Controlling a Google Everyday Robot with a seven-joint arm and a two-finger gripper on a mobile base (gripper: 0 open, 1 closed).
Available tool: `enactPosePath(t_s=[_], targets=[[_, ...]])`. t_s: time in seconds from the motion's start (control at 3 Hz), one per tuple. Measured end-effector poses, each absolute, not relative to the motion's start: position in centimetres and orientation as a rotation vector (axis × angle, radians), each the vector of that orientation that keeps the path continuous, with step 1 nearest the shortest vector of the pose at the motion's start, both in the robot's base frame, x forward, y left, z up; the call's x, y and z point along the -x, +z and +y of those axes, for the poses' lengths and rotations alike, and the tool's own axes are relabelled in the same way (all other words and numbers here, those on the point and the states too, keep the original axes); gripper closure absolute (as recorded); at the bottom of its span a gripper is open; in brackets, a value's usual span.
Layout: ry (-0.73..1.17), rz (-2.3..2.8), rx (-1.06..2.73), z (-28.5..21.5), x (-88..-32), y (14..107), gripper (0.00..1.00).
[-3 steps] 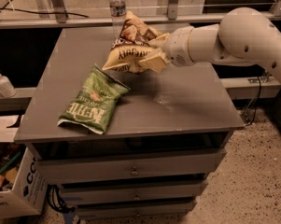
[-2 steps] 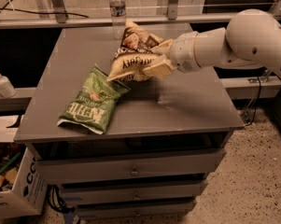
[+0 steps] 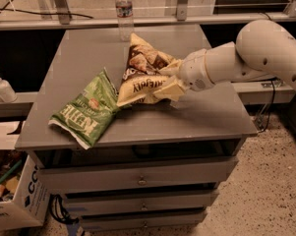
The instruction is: Move brown chip bag near green jalapeno chip bag
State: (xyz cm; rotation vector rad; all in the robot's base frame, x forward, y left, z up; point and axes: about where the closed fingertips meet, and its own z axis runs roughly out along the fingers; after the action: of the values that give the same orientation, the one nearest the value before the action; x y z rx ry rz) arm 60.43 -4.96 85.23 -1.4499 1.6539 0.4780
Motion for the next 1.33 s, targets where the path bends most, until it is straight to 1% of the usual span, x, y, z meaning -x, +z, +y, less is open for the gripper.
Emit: enactPosePath(t_s=[0.33,1.0,1.33], targets=[[0.492,1.658,1.461,-4.6,-60.3,84.8,0.0],[0.48,1.637,1.477,-4.9,-60.0,85.7,0.0],[0.424,1.604,1.483,-7.0,-59.1,88.6,0.0]])
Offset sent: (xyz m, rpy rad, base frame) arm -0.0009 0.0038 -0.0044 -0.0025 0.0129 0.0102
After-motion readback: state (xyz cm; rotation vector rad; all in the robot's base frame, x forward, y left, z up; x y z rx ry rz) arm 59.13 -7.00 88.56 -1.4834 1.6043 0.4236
